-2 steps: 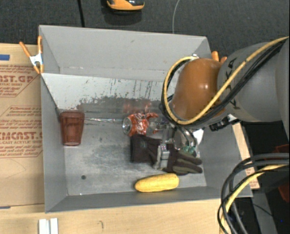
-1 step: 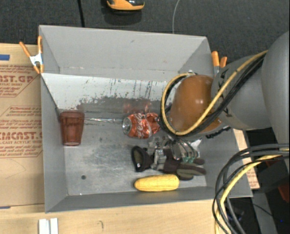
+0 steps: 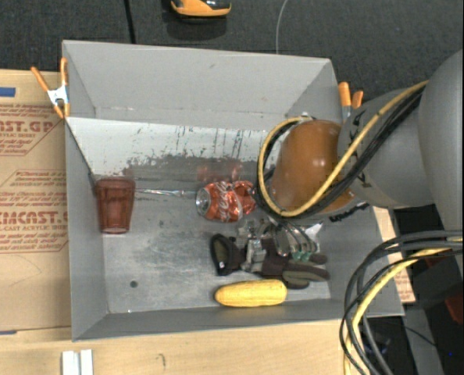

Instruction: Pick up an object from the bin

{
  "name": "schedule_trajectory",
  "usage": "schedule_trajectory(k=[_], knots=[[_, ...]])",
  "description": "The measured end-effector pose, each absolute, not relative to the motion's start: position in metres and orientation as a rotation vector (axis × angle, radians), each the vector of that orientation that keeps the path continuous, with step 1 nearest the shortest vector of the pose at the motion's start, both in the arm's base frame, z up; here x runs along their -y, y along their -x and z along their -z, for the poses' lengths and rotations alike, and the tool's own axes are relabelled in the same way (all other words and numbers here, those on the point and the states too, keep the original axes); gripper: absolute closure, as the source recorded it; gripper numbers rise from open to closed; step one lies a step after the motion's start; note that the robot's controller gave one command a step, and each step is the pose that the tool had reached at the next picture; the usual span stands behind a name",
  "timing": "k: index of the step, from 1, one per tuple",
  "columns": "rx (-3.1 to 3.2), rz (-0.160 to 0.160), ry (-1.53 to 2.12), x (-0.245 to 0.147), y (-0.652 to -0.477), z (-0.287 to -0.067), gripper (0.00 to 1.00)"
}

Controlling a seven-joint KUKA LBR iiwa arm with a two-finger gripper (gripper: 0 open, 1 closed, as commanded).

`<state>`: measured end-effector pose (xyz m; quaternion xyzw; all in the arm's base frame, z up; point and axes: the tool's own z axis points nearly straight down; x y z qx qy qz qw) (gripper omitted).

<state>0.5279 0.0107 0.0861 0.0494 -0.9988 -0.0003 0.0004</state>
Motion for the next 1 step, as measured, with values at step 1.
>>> schedule_trajectory(k=[1], knots=[[3.146, -0.002, -0.195, 0.0081, -0.5637, -0.2644, 1.0]])
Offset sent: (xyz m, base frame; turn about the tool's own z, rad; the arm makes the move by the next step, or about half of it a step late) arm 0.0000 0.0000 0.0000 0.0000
